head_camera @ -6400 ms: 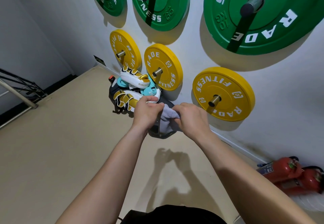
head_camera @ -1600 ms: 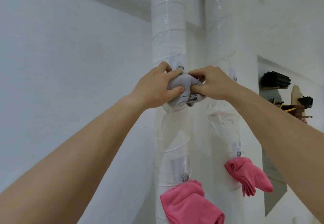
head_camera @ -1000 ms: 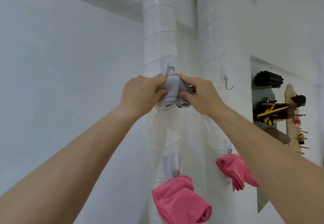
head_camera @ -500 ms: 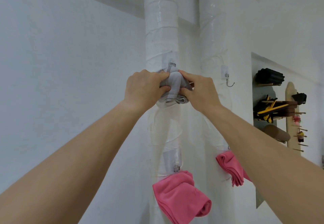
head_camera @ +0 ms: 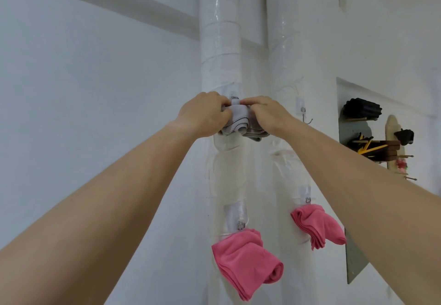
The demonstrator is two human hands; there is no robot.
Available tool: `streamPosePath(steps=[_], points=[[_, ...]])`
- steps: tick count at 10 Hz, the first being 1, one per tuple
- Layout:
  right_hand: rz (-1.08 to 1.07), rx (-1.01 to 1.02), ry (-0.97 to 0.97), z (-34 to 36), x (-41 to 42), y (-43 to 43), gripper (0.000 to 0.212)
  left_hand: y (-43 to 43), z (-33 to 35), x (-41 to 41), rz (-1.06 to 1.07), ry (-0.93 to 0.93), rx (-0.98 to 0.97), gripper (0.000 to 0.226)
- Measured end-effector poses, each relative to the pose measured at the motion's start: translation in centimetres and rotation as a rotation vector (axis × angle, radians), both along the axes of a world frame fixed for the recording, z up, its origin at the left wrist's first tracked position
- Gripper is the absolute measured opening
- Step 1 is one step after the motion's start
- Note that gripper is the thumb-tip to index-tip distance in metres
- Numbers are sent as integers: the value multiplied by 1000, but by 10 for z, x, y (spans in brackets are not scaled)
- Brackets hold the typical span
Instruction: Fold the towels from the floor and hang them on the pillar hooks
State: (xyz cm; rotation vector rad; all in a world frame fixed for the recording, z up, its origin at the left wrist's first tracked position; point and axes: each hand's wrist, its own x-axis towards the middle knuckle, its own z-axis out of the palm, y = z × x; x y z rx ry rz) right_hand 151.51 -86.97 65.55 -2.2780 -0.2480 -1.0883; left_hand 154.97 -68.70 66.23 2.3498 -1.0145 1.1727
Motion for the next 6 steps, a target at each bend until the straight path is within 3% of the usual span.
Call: streamPosePath(steps=[1,3,6], points=[[-9,-14,26,7,-6,-1,35,0,1,-2,10,26,6,32],[-117,-122,-5,4,-15,-1,51,-1,-4,-5,17,-9,-16,23],[-214,-166,-55,-6,-34,-12,57,7,-16,-31,128,-57,-67,52]])
